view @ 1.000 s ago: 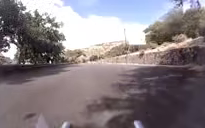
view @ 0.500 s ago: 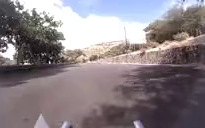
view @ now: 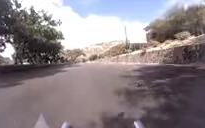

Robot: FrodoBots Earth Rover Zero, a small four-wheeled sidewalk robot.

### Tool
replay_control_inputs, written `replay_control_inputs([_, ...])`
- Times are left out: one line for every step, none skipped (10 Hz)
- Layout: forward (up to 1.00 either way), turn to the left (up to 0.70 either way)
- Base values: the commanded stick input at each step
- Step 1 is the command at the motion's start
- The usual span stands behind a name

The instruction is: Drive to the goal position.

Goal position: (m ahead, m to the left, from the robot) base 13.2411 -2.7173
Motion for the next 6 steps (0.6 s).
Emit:
replay_control_inputs([0.7, 0.0])
replay_control_inputs([0.7, 0.0])
replay_control_inputs([0.7, 0.0])
replay_control_inputs([0.7, 0.0])
replay_control_inputs([0.7, 0.0])
replay_control_inputs([0.7, 0.0])
